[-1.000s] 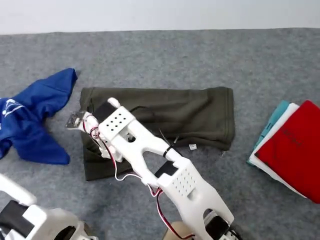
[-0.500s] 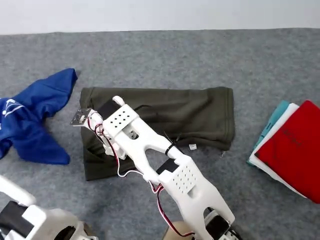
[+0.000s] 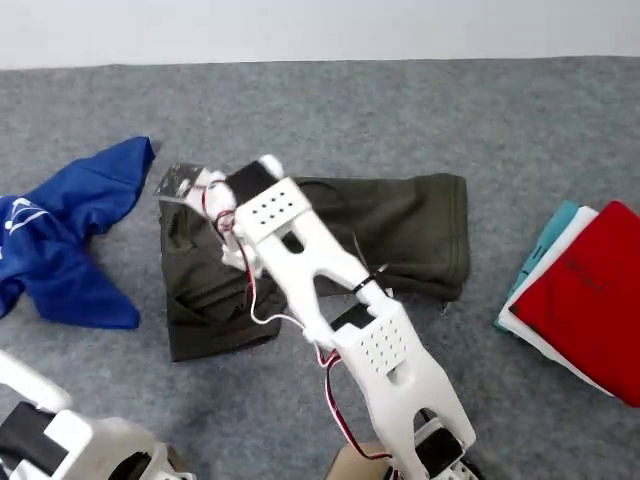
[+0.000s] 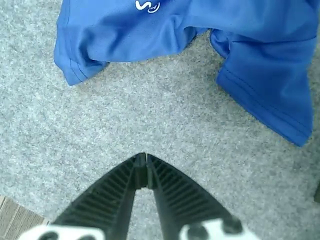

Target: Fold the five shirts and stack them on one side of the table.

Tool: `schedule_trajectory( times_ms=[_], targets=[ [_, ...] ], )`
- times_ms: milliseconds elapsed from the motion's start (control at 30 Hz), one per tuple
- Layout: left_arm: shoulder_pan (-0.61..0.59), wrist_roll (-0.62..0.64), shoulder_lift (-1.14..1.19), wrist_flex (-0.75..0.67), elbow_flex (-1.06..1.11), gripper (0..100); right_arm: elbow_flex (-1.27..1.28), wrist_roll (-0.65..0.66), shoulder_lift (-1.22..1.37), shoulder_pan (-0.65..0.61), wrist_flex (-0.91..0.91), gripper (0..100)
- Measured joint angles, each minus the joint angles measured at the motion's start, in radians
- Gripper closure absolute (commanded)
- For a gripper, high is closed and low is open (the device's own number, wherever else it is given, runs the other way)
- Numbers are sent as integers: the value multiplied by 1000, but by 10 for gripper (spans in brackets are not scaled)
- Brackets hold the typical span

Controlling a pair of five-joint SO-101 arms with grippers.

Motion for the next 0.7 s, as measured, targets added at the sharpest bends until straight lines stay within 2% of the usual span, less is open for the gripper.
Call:
schedule_trajectory(
  times_ms=[267, 533, 700],
  targets=[
    [0, 0, 0, 0, 0, 993, 28, 3, -58, -72, 14, 723],
    [0, -14, 3, 0, 0, 993, 298, 84, -203, -199, 14, 718],
    [0, -15, 3, 0, 0, 993, 342, 94, -198, -252, 0, 718]
  ],
)
